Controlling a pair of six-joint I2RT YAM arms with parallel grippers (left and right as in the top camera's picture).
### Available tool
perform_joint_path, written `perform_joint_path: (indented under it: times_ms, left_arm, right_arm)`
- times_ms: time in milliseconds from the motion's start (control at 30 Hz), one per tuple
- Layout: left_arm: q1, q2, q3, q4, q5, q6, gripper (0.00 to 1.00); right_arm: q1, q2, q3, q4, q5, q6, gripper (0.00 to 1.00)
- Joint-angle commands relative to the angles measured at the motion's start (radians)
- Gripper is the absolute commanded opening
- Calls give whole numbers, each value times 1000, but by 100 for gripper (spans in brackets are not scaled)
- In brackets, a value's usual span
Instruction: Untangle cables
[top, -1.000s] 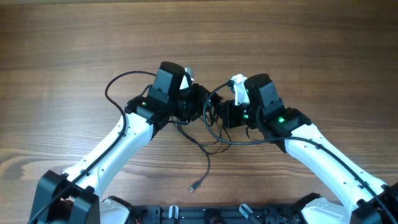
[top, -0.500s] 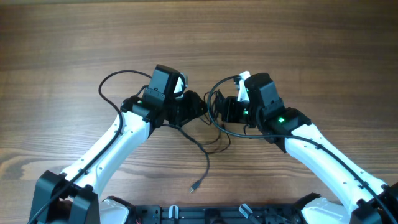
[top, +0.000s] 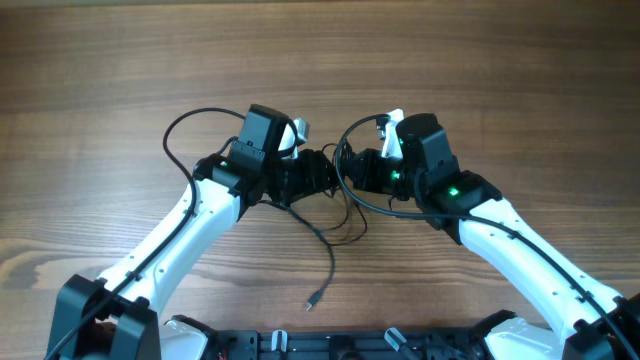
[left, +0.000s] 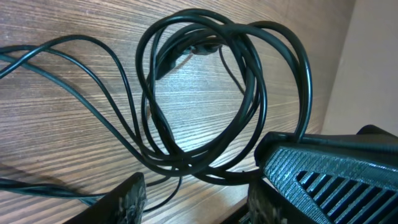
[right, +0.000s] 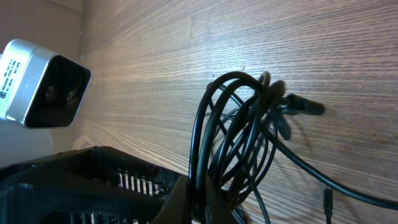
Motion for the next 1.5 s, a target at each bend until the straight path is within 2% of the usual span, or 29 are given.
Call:
perform_joint_path:
  times_ms: [0, 67, 167, 300, 433, 833, 933, 1000, 1100, 1133, 1167, 1200, 1467]
  left_arm:
    - [-11, 1, -6, -9, 21, 135, 54]
    - [-21, 13, -6, -13, 22, 185, 61]
    - [-40, 43, -6, -21, 21, 339, 68]
    - [-43, 70, -6, -36, 6, 490, 71]
    - [-43, 72, -6, -16, -146, 490, 72]
    - [-104, 74, -6, 43, -152, 490, 68]
    - [-105, 74, -6, 50, -152, 490, 64]
    - [-105, 74, -6, 50, -152, 490, 56]
    - [-105, 74, -6, 50, -167, 490, 33]
    - [-105, 73, -6, 49, -182, 490, 23]
    - [-103, 73, -6, 45, -209, 490, 9]
    - [-95, 72, -6, 41, -216, 489, 4]
    - [23, 59, -6, -35, -216, 490, 4]
  right_arm:
    - [6, -5, 16, 11, -50, 32, 4]
    - [6, -6, 16, 12, -50, 48, 4]
    - [6, -6, 16, 21, -59, 50, 4]
    - [6, -5, 16, 27, -72, 50, 4]
    - [6, -6, 16, 27, -72, 50, 4]
    - [6, -6, 16, 69, -110, 103, 4]
    - [6, -6, 16, 92, -133, 117, 4]
    - [6, -6, 16, 114, -153, 129, 4]
    - [6, -6, 16, 134, -161, 156, 4]
    - [5, -6, 16, 134, -161, 158, 4]
    - [5, -6, 16, 132, -161, 154, 4]
    - [3, -6, 16, 130, -161, 154, 4]
    - [-55, -6, 16, 80, -160, 153, 4]
